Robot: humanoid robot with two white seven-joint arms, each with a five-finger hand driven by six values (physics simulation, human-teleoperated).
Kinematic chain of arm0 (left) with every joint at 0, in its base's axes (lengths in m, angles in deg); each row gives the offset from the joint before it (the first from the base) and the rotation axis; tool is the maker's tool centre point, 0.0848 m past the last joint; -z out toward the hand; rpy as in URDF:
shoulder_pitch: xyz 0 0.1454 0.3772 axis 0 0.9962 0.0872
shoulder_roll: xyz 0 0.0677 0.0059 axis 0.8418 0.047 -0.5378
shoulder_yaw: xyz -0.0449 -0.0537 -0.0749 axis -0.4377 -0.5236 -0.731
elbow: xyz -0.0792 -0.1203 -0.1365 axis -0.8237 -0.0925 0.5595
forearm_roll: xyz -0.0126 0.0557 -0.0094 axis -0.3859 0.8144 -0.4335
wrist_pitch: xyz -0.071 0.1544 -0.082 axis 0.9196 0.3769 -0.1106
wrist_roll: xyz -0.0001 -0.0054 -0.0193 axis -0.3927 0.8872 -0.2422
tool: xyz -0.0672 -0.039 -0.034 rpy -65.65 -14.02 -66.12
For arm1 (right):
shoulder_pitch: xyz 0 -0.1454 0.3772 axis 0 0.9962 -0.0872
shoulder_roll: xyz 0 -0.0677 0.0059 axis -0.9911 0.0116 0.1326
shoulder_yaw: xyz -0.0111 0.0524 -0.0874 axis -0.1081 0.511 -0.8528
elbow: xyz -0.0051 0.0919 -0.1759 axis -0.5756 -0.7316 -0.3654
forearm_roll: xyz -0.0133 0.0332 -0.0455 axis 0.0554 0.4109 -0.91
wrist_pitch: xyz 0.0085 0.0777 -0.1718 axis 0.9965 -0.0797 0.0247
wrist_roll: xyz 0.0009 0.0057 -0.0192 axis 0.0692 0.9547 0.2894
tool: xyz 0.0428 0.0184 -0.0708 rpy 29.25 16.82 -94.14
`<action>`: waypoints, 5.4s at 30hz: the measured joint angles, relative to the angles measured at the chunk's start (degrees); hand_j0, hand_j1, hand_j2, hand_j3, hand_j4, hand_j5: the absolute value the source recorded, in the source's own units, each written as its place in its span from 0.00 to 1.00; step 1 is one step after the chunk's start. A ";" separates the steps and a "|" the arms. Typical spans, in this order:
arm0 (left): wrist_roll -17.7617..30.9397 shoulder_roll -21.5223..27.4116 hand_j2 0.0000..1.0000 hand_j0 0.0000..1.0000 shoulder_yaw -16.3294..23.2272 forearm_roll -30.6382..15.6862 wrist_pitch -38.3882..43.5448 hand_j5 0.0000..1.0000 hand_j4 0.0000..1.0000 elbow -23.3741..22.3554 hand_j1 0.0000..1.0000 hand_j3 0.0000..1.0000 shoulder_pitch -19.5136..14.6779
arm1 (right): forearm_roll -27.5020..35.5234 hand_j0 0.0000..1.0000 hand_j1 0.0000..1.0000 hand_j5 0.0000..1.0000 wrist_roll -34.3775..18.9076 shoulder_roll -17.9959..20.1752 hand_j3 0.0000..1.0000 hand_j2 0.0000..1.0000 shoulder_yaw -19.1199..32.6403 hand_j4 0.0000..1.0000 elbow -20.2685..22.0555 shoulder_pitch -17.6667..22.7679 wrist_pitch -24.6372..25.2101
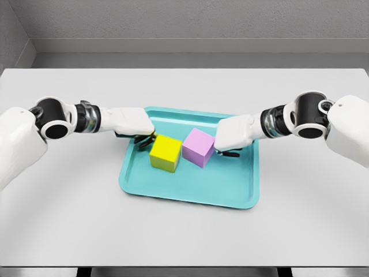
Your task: Push two cubes
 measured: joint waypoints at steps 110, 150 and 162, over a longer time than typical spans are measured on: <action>0.15 11.82 0.16 0.16 -1.04 -12.03 0.00 0.16 0.16 7.33 0.16 0.16 -0.53 | 2.11 0.00 0.00 0.00 0.00 -15.15 0.00 0.00 -4.30 0.00 -17.74 -5.01 1.35; 0.15 12.00 0.08 0.08 2.20 -19.74 0.00 0.08 0.08 9.06 0.08 0.08 1.85 | 21.49 1.00 1.00 1.00 -0.02 21.16 1.00 1.00 25.75 1.00 -7.49 8.79 -0.05; 0.15 9.21 0.08 0.08 2.41 -17.18 0.00 0.08 0.08 8.99 0.08 0.08 3.08 | 21.50 1.00 1.00 1.00 -0.02 21.04 1.00 1.00 25.34 1.00 -7.30 8.70 -0.05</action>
